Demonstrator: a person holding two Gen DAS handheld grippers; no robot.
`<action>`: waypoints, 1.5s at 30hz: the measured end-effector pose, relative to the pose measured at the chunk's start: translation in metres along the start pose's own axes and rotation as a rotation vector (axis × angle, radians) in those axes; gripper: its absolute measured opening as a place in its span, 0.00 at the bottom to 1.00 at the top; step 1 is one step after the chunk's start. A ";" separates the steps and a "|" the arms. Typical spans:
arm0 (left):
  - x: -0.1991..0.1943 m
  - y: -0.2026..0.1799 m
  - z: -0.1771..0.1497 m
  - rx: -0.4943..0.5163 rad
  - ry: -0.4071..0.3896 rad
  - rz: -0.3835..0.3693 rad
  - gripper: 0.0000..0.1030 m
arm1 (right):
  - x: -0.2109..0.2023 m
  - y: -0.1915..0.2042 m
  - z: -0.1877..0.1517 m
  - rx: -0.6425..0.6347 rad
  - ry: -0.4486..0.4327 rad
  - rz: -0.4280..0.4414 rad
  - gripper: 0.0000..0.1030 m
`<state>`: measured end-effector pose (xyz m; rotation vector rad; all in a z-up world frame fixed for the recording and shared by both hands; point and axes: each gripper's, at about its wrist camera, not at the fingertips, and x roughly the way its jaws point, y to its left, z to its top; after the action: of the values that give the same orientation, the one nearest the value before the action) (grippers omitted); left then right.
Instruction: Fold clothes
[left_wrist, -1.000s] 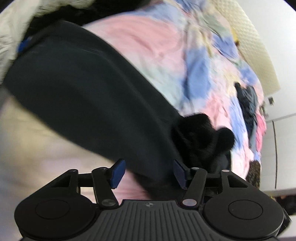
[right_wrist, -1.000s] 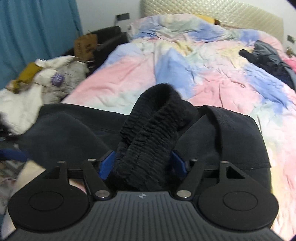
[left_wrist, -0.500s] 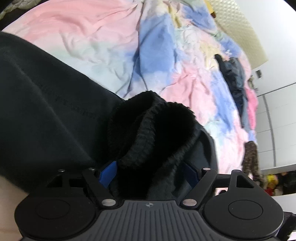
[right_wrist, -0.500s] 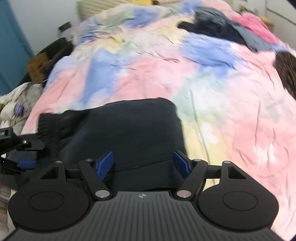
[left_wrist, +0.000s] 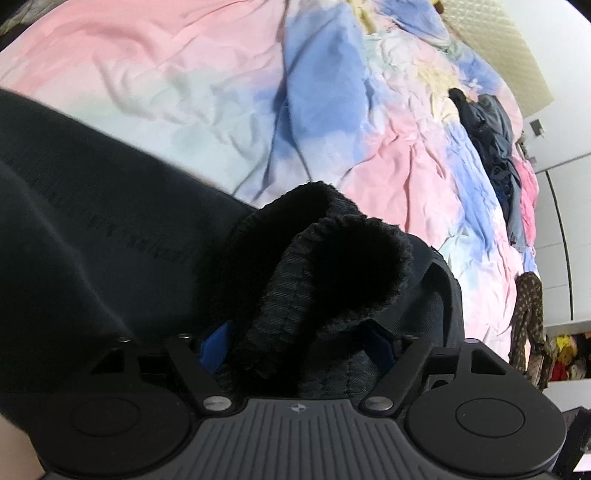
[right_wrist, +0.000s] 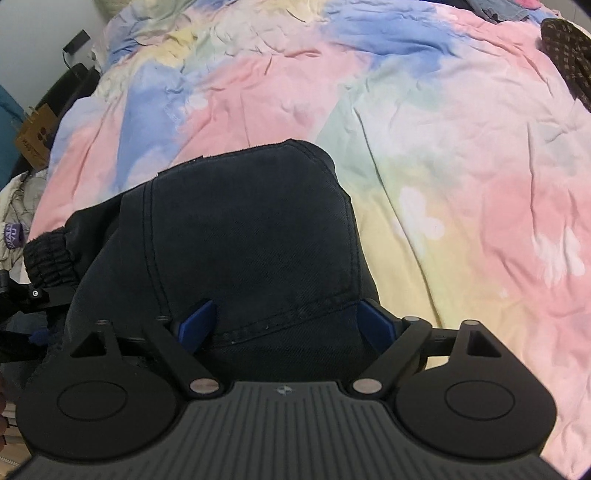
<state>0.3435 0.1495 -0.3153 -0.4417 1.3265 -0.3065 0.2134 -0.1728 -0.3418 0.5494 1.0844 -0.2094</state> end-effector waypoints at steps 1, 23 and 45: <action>0.001 -0.001 0.001 0.010 0.002 0.005 0.72 | 0.002 0.001 0.001 0.000 0.008 -0.007 0.85; -0.080 -0.033 -0.005 0.109 -0.163 0.033 0.14 | -0.018 0.037 0.004 -0.014 0.006 -0.013 0.84; 0.000 0.030 0.036 0.005 -0.017 0.126 0.25 | 0.036 0.062 0.003 -0.113 0.113 -0.018 0.88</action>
<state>0.3775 0.1806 -0.3236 -0.3535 1.3306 -0.2010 0.2589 -0.1178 -0.3529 0.4539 1.2042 -0.1330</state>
